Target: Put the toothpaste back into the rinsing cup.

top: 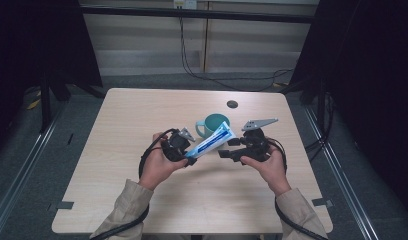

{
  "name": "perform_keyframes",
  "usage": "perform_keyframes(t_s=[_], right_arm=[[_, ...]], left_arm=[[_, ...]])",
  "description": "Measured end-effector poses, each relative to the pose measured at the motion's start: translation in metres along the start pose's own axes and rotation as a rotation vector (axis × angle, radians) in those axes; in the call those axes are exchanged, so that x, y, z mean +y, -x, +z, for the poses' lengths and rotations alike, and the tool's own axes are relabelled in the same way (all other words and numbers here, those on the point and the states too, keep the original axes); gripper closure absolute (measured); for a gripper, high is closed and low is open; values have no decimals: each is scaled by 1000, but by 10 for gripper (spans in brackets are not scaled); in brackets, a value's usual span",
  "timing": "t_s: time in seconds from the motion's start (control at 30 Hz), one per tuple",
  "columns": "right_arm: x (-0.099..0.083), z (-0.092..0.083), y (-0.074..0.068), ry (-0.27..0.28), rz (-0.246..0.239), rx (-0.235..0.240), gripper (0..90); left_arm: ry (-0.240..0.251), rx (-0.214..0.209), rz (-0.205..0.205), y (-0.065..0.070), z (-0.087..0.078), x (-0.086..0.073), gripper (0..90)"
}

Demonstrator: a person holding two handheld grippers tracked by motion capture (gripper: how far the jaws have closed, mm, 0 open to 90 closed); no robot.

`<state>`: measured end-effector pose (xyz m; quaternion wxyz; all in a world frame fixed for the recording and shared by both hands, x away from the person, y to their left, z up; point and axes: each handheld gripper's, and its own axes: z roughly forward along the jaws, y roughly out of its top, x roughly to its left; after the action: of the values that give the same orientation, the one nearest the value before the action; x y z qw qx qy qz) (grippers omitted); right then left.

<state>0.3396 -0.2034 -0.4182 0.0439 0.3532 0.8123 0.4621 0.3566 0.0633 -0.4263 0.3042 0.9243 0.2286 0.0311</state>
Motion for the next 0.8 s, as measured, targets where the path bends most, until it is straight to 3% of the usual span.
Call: perform_keyframes(t_s=[0.37,0.63,0.7,0.73,0.8], right_arm=[[-1,9,0,4,52,12,374],[8,15,-1,46,105,32,370],[11,16,-2,59,123,29,371],[12,17,-2,58,132,27,371],[13,19,-2,66,154,33,378]], left_arm=[[36,-2,-5,4,3,1,721],[53,-15,-22,5,2,1,720],[61,-18,-43,5,3,0,719],[49,-11,-28,5,2,0,718],[48,-12,-36,6,3,0,717]])
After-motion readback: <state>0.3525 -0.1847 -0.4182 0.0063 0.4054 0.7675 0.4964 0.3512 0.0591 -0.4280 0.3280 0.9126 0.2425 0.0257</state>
